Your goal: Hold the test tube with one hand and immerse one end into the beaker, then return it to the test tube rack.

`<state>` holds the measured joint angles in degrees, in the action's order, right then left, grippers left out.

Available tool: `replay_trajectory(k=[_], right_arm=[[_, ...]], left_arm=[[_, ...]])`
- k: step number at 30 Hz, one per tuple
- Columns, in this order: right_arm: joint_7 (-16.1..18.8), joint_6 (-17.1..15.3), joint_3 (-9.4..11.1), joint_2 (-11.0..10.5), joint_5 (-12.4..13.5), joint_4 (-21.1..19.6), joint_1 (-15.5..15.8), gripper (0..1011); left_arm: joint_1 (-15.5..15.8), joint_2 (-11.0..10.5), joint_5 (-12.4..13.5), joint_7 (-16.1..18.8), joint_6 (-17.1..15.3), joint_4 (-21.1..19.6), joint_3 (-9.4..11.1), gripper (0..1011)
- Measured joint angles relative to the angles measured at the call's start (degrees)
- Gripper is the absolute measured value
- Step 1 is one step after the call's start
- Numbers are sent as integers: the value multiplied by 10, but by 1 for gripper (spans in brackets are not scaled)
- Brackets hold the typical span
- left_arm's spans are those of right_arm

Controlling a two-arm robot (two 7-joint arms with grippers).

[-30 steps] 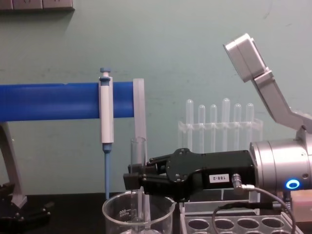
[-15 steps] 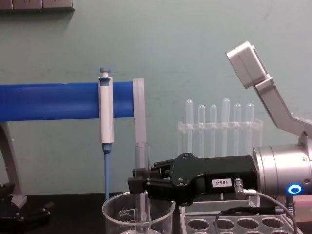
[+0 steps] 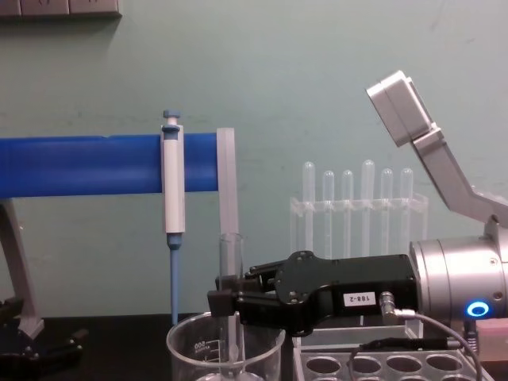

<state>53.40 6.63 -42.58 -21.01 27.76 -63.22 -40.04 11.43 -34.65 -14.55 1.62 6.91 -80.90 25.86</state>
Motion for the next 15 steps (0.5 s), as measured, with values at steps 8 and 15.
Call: replay_trajectory(k=[8,15], right_arm=[[0,0,0,0,0,-1,0,226],[0,0,-1,-1,0,-1,-1,226]], left_arm=[[0,0,0,0,0,0,0,1000],[0,0,0,0,0,0,0,1000]])
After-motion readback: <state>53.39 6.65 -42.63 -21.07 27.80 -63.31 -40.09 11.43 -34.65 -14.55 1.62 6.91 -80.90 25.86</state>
